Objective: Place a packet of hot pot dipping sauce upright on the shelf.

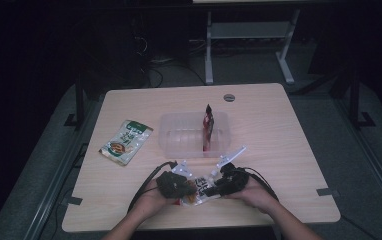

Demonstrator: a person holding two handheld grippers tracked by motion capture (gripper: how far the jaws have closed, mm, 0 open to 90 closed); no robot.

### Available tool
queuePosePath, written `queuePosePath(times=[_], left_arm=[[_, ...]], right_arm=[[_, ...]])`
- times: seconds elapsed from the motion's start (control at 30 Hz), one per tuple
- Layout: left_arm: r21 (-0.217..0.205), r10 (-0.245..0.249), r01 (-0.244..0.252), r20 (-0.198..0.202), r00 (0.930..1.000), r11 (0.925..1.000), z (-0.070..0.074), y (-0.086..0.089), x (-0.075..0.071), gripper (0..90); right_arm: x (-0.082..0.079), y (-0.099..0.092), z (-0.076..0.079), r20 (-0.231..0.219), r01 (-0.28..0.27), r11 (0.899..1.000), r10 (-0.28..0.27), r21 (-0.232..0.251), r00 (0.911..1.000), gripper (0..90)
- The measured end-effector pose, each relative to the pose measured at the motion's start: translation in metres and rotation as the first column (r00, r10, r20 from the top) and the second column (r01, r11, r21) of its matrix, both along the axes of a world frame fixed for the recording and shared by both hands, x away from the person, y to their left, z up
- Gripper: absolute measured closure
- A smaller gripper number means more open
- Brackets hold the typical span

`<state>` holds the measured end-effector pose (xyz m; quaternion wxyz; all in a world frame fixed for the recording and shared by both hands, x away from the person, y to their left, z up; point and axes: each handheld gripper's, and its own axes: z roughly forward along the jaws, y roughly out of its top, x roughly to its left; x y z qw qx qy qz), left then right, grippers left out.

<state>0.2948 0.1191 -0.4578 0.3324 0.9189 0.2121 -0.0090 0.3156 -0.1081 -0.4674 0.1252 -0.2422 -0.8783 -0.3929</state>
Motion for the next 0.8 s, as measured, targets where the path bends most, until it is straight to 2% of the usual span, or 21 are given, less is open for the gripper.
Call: queuePosePath(times=[0.03,0.07,0.13,0.17,0.2,0.3,0.33,0.4,0.5,0.57,0.67,0.7,0.77,0.8], left_arm=[[0.0,0.0,0.0,0.0,1.0,1.0,0.0,0.0,0.0,89.9],[-0.004,-0.001,0.001,-0.002,1.0,1.0,0.0,0.001,0.0,89.9],[-0.006,-0.007,0.007,-0.004,1.0,1.0,0.001,0.002,0.0,89.9],[-0.017,0.0,0.0,-0.017,0.9999,0.9999,0.001,0.003,-0.001,89.9],[-0.024,-0.003,0.003,-0.014,0.9999,0.9997,0.003,0.005,-0.001,89.9],[-0.024,-0.011,0.011,-0.005,0.9999,0.9997,0.007,0.007,-0.002,89.7],[-0.027,-0.011,0.011,0.003,0.9999,0.9996,0.011,0.01,-0.003,89.3],[-0.028,-0.01,0.01,0.012,0.9999,0.9996,0.014,0.012,-0.004,88.0],[-0.046,0.011,-0.009,0.037,0.9993,0.9989,0.024,0.024,-0.007,88.4],[-0.044,0.014,-0.012,0.039,0.9991,0.9989,0.026,0.027,-0.007,88.8],[-0.033,0.032,-0.03,0.056,0.9979,0.999,0.031,0.041,-0.007,89.4],[-0.04,0.045,-0.043,0.057,0.9973,0.9983,0.032,0.044,-0.006,89.5],[-0.04,0.07,-0.068,0.057,0.9959,0.9969,0.033,0.051,-0.003,89.5],[-0.04,0.07,-0.068,0.057,0.9959,0.9969,0.033,0.051,-0.003,89.5]], right_arm=[[-0.001,0.0,0.001,-0.007,0.0,1.0,0.0,-0.007,1.0,79.5],[-0.001,0.001,0.001,0.01,-0.005,1.0,0.005,-0.01,0.9999,80.7],[-0.002,0.001,0.002,0.008,-0.007,1.0,0.007,-0.009,0.9999,82.1],[-0.002,0.001,0.004,0.011,-0.006,1.0,0.006,-0.016,0.9999,83.9],[-0.003,0.003,0.007,0.015,-0.006,1.0,0.006,-0.019,0.9999,87.2],[-0.002,0.004,0.01,0.021,-0.015,1.0,0.016,-0.014,0.9997,89.2],[0.0,0.005,0.014,0.031,-0.036,0.999,0.036,-0.007,0.9989,89.6],[0.0,0.005,0.016,0.028,-0.037,0.999,0.037,0.001,0.9989,89.6],[-0.002,0.002,0.024,0.062,-0.052,0.998,0.051,0.026,0.9968,89.7],[-0.002,0.001,0.026,0.065,-0.047,0.998,0.045,0.029,0.9968,89.7],[-0.004,-0.004,0.032,0.079,-0.049,0.997,0.045,0.054,0.9958,89.7],[-0.005,-0.005,0.036,0.091,-0.054,0.996,0.047,0.077,0.9948,89.7],[-0.006,-0.006,0.039,0.093,-0.057,0.995,0.049,0.088,0.9945,89.7],[-0.006,-0.007,0.04,0.112,-0.066,0.994,0.056,0.085,0.9921,89.7]])
